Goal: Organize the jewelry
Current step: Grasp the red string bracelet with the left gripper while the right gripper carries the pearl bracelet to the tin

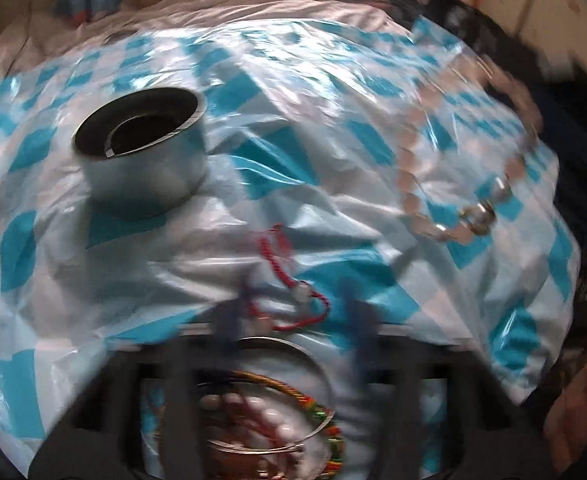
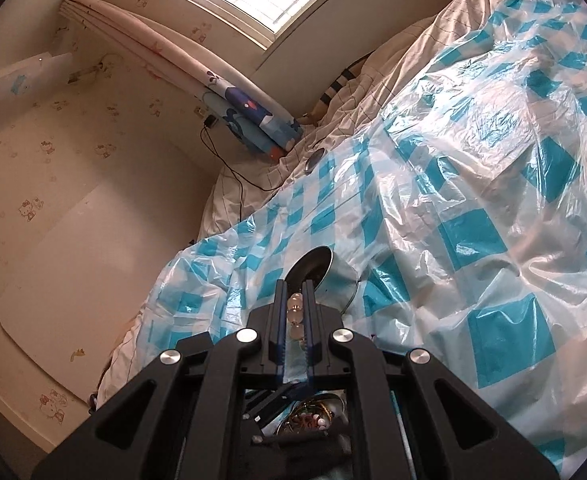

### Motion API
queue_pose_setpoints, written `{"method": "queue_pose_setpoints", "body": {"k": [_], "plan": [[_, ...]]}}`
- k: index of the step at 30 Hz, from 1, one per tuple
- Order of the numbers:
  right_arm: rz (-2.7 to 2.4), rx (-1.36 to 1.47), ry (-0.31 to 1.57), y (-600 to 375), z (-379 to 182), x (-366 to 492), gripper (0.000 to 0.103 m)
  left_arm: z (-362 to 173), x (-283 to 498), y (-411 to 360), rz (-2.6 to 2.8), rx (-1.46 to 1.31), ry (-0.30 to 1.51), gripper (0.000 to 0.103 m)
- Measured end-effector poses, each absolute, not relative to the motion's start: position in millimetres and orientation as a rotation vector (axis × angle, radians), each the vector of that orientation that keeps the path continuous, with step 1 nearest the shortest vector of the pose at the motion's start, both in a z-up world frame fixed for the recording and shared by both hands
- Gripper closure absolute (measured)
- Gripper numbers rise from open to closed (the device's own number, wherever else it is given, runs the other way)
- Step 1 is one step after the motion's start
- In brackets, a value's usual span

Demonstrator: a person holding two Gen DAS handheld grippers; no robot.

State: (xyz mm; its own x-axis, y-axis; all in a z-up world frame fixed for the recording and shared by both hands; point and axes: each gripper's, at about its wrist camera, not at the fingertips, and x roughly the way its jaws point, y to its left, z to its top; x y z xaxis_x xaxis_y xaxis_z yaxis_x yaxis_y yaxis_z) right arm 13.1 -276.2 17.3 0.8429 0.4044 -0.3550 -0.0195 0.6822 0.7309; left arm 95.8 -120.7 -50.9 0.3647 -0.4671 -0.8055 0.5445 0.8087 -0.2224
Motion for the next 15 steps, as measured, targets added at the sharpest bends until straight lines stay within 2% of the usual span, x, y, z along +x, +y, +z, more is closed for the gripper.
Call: {"method": "queue_pose_setpoints", "body": {"k": [1, 15], "plan": [[0.251, 0.797, 0.529, -276.7, 16.6, 13.2, 0.095, -50.1, 101.1, -110.3, -0.667, 0.019, 1.023, 0.094], [0.257, 0.776, 0.551, -269.5, 16.1, 16.9, 0.095, -10.9, 110.3, -44.8, -0.688, -0.195, 0.912, 0.095]]}}
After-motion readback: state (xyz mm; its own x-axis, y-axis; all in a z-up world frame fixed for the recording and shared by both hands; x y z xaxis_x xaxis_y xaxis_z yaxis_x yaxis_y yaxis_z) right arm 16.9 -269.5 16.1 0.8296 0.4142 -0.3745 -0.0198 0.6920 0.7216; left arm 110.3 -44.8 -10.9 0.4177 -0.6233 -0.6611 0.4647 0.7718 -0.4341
